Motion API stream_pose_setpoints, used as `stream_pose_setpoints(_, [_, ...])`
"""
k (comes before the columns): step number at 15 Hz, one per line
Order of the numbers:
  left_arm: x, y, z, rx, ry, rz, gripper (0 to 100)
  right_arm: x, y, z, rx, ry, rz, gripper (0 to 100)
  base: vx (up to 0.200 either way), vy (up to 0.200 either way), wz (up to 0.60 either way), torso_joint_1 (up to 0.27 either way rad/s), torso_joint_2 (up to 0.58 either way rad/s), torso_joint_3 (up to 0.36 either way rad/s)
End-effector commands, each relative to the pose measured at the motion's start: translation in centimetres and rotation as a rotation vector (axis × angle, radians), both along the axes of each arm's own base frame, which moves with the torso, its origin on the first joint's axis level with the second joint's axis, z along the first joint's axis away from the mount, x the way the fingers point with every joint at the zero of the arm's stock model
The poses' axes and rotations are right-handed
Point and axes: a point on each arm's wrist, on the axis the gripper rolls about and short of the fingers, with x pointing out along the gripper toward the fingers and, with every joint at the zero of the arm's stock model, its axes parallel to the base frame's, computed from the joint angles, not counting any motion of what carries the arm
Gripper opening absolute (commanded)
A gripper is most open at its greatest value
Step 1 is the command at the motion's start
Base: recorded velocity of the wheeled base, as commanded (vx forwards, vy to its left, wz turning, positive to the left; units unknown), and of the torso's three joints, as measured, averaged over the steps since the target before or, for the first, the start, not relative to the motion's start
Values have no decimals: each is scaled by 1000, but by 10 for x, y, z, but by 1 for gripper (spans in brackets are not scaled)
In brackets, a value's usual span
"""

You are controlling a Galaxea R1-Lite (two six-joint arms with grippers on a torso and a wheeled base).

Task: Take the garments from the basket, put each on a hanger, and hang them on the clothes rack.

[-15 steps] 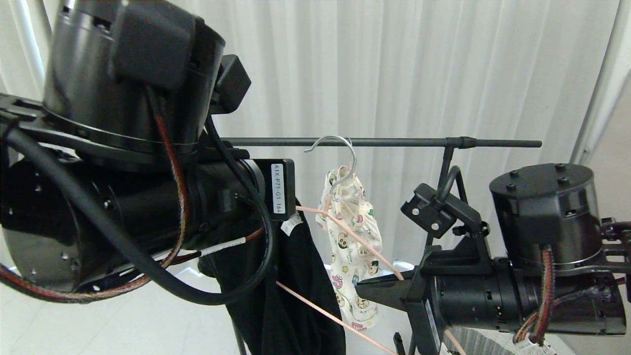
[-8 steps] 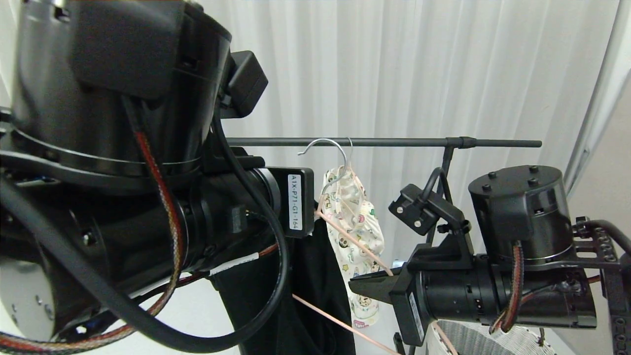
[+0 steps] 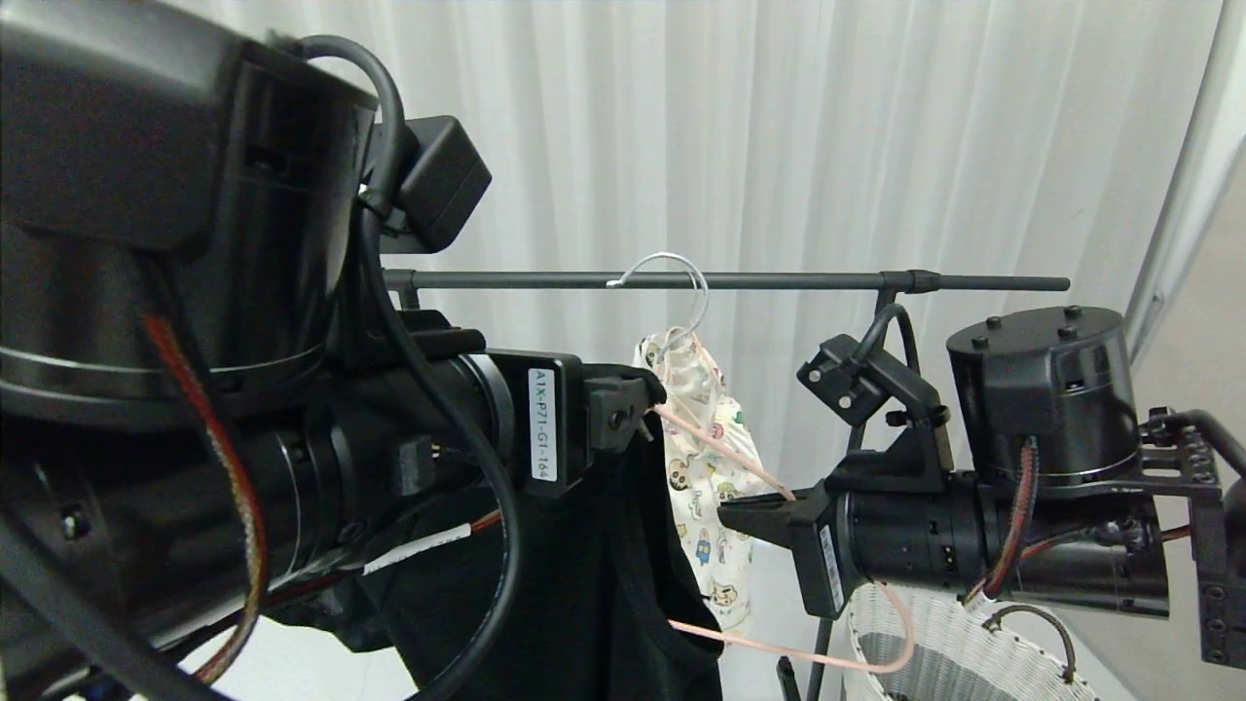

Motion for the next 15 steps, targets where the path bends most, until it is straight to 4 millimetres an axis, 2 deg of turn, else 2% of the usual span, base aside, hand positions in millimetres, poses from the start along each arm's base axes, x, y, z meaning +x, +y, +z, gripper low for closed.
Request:
stream_pose_setpoints(1, [-6,9,0,-4,-4,0,100,3,-5,2,9,-7,-19,0,0,0,0,0,0,0])
stream_pose_setpoints(6, [-11,16,-10,42,-58,-36,100,5,-8,6,16,-23,-41,0,0,0,0,0,0,0])
stream_pose_setpoints(8, [-14,19,-24,104,-81,-66,100,6,-8,7,21,-37,-66,0,0,0,0,0,0,0])
stream_pose_setpoints(9, [-19,25,-39,158,-96,-95,100,7,-8,8,34,-52,-75,0,0,0,0,0,0,0])
stream_pose_setpoints(11, [-27,37,-50,184,-134,-137,100,6,-11,12,41,-79,-73,0,0,0,0,0,0,0])
stream_pose_setpoints(15, [-41,64,-38,156,-219,-193,100,-1,-34,-6,-96,-188,-4,0,0,0,0,0,0,0])
